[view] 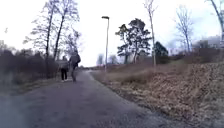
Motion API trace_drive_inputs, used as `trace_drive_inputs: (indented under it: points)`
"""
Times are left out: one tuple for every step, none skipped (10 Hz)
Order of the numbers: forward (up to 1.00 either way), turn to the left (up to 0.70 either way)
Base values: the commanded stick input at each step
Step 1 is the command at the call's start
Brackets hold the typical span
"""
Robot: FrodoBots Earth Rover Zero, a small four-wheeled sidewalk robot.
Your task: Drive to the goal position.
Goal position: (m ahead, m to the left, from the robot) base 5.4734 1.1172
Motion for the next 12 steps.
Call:
trace_drive_inputs:
  points:
    - [0.5,0.01]
    - [0.5,0.01]
    - [0.5,0.01]
    - [0.5,0.01]
    - [0.5,0.01]
    - [0.5,0.05]
    - [0.5,0.19]
    - [0.5,0.37]
    - [0.5,0.51]
    - [0.5,0.38]
    - [0.5,0.01]
    - [0.5,0.01]
